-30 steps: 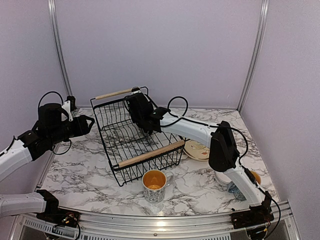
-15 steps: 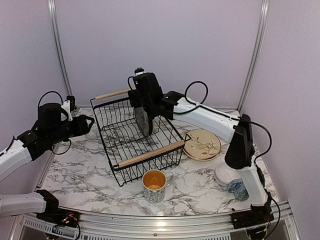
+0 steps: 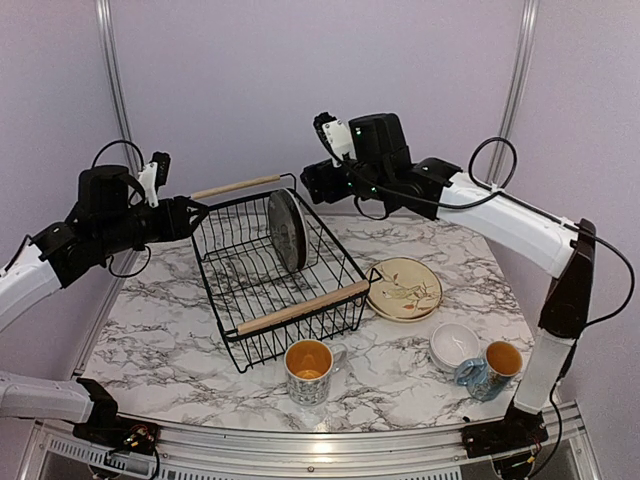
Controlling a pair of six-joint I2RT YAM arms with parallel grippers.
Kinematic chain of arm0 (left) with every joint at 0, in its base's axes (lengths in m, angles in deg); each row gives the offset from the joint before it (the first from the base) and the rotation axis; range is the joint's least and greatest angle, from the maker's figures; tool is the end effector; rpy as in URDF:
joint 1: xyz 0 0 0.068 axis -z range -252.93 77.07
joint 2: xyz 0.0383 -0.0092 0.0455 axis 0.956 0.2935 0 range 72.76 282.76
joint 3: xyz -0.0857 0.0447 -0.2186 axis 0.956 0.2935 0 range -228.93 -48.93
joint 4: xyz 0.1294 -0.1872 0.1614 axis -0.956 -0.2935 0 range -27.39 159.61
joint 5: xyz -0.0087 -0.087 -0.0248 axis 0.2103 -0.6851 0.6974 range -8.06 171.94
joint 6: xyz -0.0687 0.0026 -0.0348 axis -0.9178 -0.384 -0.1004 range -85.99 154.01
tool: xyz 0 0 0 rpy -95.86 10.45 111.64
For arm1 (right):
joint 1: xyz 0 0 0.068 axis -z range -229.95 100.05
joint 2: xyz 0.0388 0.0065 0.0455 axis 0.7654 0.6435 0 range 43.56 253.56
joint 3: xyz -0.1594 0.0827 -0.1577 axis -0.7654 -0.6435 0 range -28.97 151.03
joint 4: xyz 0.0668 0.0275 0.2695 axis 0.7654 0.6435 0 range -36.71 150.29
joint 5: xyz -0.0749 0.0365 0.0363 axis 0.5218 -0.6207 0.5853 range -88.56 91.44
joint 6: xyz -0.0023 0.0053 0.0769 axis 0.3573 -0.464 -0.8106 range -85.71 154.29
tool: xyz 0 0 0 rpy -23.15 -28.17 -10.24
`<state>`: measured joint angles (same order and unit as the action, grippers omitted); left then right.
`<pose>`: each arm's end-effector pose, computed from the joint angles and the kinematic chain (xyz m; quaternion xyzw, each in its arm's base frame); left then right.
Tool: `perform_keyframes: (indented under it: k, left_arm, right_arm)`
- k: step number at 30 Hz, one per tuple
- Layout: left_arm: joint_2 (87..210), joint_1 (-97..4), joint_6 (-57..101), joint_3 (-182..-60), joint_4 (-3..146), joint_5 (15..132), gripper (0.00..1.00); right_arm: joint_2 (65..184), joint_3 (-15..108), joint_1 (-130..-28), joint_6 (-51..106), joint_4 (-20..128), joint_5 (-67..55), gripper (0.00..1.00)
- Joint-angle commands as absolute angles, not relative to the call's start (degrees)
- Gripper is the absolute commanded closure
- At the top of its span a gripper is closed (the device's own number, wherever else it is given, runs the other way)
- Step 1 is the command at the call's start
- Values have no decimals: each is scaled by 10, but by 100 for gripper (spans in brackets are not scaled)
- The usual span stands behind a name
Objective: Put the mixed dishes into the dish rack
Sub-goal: Grab the plate from the plate.
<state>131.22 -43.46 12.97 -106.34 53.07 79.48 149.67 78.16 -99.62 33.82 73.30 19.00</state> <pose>0.2580 -0.1491 0.3216 0.0721 0.8036 -0.2676 0.5267 0.3225 0.3495 0.3536 -0.2544 0.7684 0.1307 0.5726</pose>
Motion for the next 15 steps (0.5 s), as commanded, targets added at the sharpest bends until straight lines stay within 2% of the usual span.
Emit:
perform_keyframes:
  k: [1, 6, 10, 15]
  left_arm:
    - [1373, -380, 157, -1125, 495, 807, 47]
    - [1457, -296, 173, -1204, 480, 846, 48]
    - [1515, -256, 150, -1250, 482, 875, 48]
    - [1559, -221, 109, -1265, 497, 943, 48]
  right_arm:
    - [1414, 691, -888, 355, 728, 11, 17]
    - [1376, 607, -720, 376, 753, -169, 17]
    - [1375, 531, -558, 391, 736, -333, 21]
    - [1440, 525, -472, 441, 803, -349, 32]
